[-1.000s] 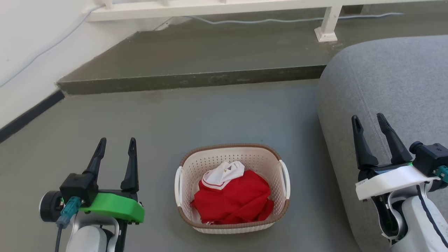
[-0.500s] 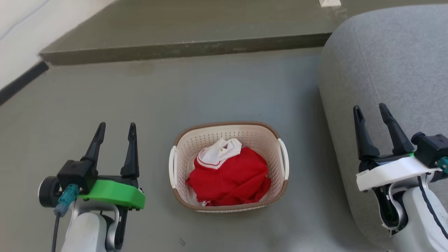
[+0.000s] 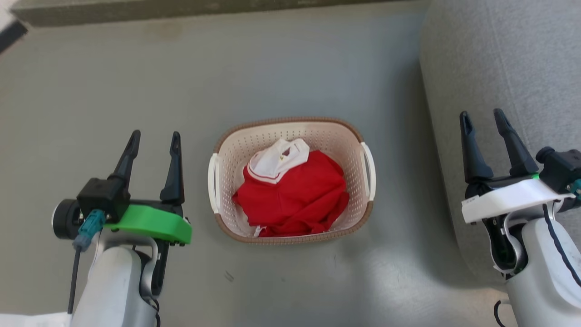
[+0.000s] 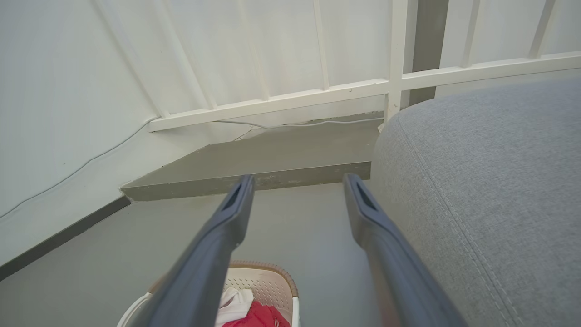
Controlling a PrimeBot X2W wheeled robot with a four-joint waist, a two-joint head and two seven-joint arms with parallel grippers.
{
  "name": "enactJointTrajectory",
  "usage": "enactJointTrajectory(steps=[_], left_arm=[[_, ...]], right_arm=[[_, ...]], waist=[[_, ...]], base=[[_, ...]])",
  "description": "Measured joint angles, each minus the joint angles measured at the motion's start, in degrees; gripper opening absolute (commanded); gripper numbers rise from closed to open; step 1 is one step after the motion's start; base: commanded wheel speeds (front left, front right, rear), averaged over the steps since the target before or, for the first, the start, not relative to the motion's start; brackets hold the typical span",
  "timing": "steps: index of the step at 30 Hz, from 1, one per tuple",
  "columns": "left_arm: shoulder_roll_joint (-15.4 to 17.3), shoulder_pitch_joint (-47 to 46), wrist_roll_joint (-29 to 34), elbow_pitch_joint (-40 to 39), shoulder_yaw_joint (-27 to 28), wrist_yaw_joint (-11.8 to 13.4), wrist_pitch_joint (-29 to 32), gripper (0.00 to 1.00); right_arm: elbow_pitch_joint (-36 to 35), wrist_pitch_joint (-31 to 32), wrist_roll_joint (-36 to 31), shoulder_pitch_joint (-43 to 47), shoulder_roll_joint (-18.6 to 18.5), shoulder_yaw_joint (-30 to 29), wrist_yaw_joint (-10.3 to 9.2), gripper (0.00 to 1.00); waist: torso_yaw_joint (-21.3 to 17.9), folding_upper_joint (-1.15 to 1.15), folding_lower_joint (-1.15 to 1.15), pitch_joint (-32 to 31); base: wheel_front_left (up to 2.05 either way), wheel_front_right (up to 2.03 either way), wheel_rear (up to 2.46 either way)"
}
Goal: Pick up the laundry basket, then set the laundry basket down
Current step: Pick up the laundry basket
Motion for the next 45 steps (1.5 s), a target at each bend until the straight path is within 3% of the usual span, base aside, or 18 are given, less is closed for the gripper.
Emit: enactJointTrajectory(steps=[15, 29, 45], left_arm=[[-0.3, -7.8, -0.8, 6.5, -1.3, -0.5, 0.0, 1.0], [-0.7, -14.9, -2.6, 15.1, -2.3, -1.0, 0.0, 1.0], [-1.0, -22.9, -7.7, 26.4, -7.2, -2.4, 0.0, 1.0]], right_arm=[[9.7, 0.0, 0.7, -6.8, 0.7, -0.2, 0.51, 1.0], [19.1, 0.0, 1.3, -15.9, 0.8, 3.5, 0.52, 1.0], [29.4, 0.0, 5.4, -25.0, 1.5, 9.3, 0.53, 1.0]], waist=[[0.0, 0.0, 0.0, 10.2], [1.0, 0.0, 0.0, 18.3], [1.8, 0.0, 0.0, 26.7]], base=[[0.0, 0.0, 0.0], [0.0, 0.0, 0.0], [0.0, 0.0, 0.0]])
